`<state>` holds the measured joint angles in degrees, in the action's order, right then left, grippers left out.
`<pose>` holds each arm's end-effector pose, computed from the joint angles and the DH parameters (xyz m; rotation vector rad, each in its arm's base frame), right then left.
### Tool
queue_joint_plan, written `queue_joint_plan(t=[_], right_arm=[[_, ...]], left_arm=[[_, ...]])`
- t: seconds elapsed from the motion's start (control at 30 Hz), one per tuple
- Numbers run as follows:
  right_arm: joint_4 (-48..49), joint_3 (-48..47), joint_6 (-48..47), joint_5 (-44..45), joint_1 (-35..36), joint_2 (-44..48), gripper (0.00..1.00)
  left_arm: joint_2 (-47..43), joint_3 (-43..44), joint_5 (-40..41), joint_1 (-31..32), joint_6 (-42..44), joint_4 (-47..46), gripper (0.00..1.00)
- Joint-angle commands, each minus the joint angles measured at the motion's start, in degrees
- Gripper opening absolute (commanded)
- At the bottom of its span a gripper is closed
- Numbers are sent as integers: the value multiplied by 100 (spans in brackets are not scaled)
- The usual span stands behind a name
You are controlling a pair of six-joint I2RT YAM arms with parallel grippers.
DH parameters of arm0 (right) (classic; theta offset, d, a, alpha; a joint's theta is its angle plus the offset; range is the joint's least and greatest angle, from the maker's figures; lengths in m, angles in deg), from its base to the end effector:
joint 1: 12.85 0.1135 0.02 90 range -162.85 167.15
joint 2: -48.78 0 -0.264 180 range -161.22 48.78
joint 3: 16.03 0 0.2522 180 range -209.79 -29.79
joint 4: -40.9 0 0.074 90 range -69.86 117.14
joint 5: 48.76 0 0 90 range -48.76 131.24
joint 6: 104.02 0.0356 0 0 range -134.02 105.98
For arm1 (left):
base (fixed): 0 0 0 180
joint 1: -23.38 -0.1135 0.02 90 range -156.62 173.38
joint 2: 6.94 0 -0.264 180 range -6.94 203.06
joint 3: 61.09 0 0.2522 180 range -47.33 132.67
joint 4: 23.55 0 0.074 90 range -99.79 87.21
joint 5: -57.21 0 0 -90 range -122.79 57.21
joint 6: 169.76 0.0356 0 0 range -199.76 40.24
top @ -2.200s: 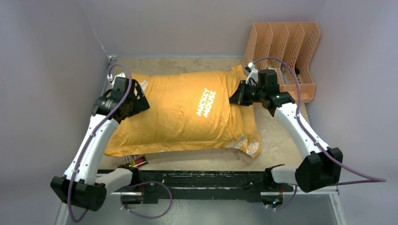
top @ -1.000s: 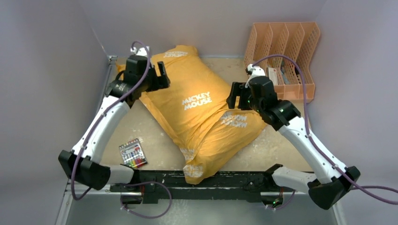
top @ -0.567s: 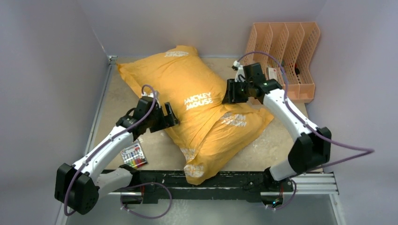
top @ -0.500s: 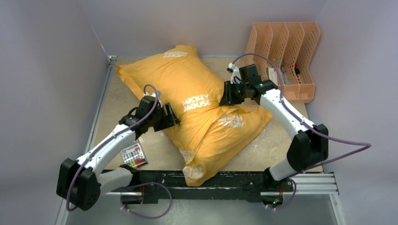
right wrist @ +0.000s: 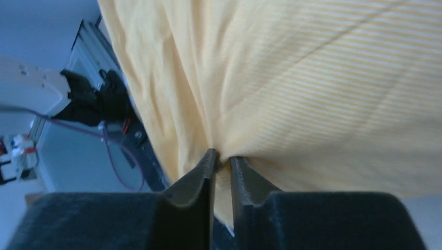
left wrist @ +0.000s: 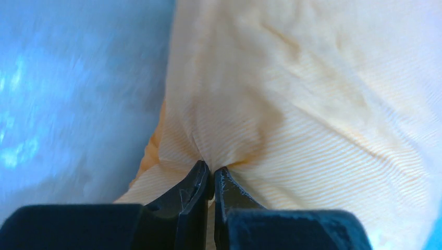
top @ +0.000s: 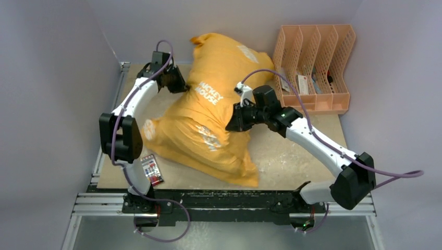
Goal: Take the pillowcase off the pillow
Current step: Adjust the pillow at the center of the board, then remove the pillow from the pillowcase.
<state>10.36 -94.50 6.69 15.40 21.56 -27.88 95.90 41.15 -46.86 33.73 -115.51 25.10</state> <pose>0.2422 0.1847 0.3274 -0.5518 2.1203 1.0364 0.3936 -0.0807 0.2860 -0.4384 2.4674 -0.6483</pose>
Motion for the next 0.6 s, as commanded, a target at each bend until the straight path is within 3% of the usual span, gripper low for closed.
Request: queue_joint_plan(t=[0.0,0.13,0.23,0.37,0.57], right_arm=[[-886,-506,-357,-31,391,-110,28],[-1472,-1196,-562,1192,395,-63,58],[-1540,-1688,-850,1185,411,-112,64],[-1248,-2180,-1140,1146,1054,-529,74],[-1285,-2507,-1475,1873,1672,-1389,74]], left_arm=[[360,1155,-768,46,428,-537,6],[-187,276,-355,-24,432,-723,13],[-544,-151,-130,-59,506,-637,20],[-1104,-445,648,-87,534,-502,43],[-1706,-242,1019,-143,637,41,50]])
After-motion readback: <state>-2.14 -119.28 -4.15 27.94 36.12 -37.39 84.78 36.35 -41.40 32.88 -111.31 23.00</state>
